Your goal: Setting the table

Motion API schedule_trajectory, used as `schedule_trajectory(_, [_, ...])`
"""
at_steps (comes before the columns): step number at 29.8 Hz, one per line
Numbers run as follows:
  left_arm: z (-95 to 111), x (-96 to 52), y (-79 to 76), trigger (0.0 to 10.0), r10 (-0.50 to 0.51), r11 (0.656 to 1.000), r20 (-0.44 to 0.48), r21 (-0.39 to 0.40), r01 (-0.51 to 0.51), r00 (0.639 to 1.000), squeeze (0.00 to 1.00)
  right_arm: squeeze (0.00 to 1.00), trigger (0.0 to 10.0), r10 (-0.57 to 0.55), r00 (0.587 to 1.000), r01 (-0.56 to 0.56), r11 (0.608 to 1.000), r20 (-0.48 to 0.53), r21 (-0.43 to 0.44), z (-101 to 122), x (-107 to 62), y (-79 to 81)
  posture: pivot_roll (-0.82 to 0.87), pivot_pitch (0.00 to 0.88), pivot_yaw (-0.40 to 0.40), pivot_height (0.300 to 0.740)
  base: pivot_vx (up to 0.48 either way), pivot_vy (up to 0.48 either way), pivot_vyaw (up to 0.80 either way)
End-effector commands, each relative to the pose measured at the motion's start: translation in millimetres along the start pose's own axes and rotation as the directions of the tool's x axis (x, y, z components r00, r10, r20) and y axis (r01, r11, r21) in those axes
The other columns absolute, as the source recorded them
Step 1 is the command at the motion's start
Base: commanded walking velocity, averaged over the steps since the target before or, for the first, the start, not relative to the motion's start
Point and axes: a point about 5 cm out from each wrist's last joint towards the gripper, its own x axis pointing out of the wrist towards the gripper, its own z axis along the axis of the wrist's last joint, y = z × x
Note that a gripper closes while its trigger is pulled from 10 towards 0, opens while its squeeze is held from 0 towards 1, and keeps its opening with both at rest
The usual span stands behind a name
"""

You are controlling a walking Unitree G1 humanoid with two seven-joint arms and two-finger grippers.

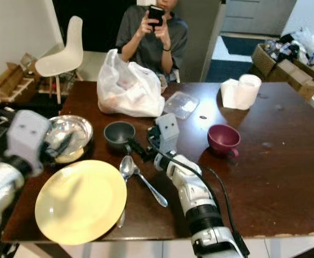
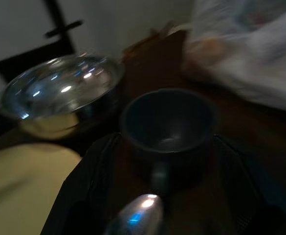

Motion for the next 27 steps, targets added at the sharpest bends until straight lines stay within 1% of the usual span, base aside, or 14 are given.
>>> schedule_trajectory(1, [4,-7.5,8.1,10.0,-0.007,1.0,-0.003,-0.009,0.007,1.0,0.0,0.0,10.0,0.031,0.999,-0.032,0.999,-0.028,-0.009,-5,0.1,0.2,0.22,0.054,0.044,0.74,0.0,0.0,0.0])
schedule_trajectory(2, [4,-7.5,8.1,10.0,-0.007,1.0,-0.003,-0.009,0.007,1.0,0.0,0.0,10.0,0.031,0.999,-0.032,0.999,-0.028,-0.009,-5,0.1,0.2,0.22,0.054,0.044,0.74,0.0,0.0,0.0])
schedule_trajectory(3, [6,-10.1,14.4,10.0,0.006,1.0,-0.003,-0.002,-0.006,1.0,0.0,0.0,10.0,0.052,0.998,-0.052,0.999,-0.036,-0.004,-7,-0.9,0.4,0.23,0.06,0.045,0.74,0.0,0.0,0.0])
schedule_trajectory(4, [6,-10.1,14.4,10.0,0.006,1.0,-0.003,-0.002,-0.006,1.0,0.0,0.0,10.0,0.052,0.998,-0.052,0.999,-0.036,-0.004,-7,-0.9,0.4,0.23,0.06,0.045,0.74,0.0,0.0,0.0])
schedule_trajectory(5, [14,-12.2,25.2,10.0,0.03,0.999,0.004,0.012,-0.03,1.0,0.0,0.0,10.0,0.086,0.994,-0.085,0.996,-0.063,0.006,-14,-2.5,-0.2,0.24,0.076,0.049,0.74,0.0,0.0,0.0])
schedule_trajectory(8, [14,-12.2,25.2,10.0,0.03,0.999,0.004,0.012,-0.03,1.0,0.0,0.0,10.0,0.086,0.994,-0.085,0.996,-0.063,0.006,-14,-2.5,-0.2,0.24,0.076,0.049,0.74,0.0,0.0,0.0])
schedule_trajectory(10, [26,-11.4,31.4,10.0,0.034,0.999,0.027,0.018,-0.034,0.999,0.0,0.0,10.0,0.102,0.991,-0.102,0.995,-0.092,0.003,-17,-0.9,-1.0,0.25,0.091,0.056,0.74,0.0,0.0,0.0])
schedule_trajectory(11, [26,-11.4,31.4,10.0,0.034,0.999,0.027,0.018,-0.034,0.999,0.0,0.0,10.0,0.102,0.991,-0.102,0.995,-0.092,0.003,-17,-0.9,-1.0,0.25,0.091,0.056,0.74,0.0,0.0,0.0])
schedule_trajectory(13, [39,-10.8,34.5,10.0,0.023,1.0,0.056,0.014,-0.024,0.998,0.0,0.0,10.0,0.069,0.989,-0.072,0.997,-0.127,-0.015,-18,1.9,-5.1,0.25,0.1,0.058,0.74,0.0,0.0,0.0])
schedule_trajectory(14, [39,-10.8,34.5,10.0,0.023,1.0,0.056,0.014,-0.024,0.998,0.0,0.0,10.0,0.069,0.989,-0.072,0.997,-0.127,-0.015,-18,1.9,-5.1,0.25,0.1,0.058,0.74,0.0,0.0,0.0])
schedule_trajectory(16, [48,-10.5,37.2,10.0,0.022,1.0,0.075,0.01,-0.022,0.997,0.0,0.0,10.0,0.029,0.989,-0.034,0.999,-0.148,-0.03,-19,2.9,-10.3,0.26,0.109,0.058,0.74,0.0,0.0,0.0])
schedule_trajectory(21, [53,-9.6,39.2,10.0,0.023,1.0,0.085,0.004,-0.024,0.996,0.0,0.0,10.0,-0.011,0.988,0.006,0.999,-0.152,-0.037,-18,5.5,-16.2,0.27,0.12,0.056,0.74,0.0,0.0,0.0])
schedule_trajectory(24, [58,-9.5,38.0,10.0,0.021,1.0,0.095,0.0,-0.021,0.995,0.0,0.0,10.0,-0.054,0.988,0.048,0.998,-0.142,-0.047,-12,11.6,-19.6,0.27,0.129,0.055,0.74,0.0,0.0,0.0])
schedule_trajectory(27, [63,-10.3,37.3,10.0,0.02,1.0,0.101,-0.002,-0.02,0.995,0.0,0.0,10.0,-0.06,0.989,0.056,0.998,-0.137,-0.036,-7,16.9,-20.1,0.29,0.138,0.051,0.74,0.0,0.0,0.0])
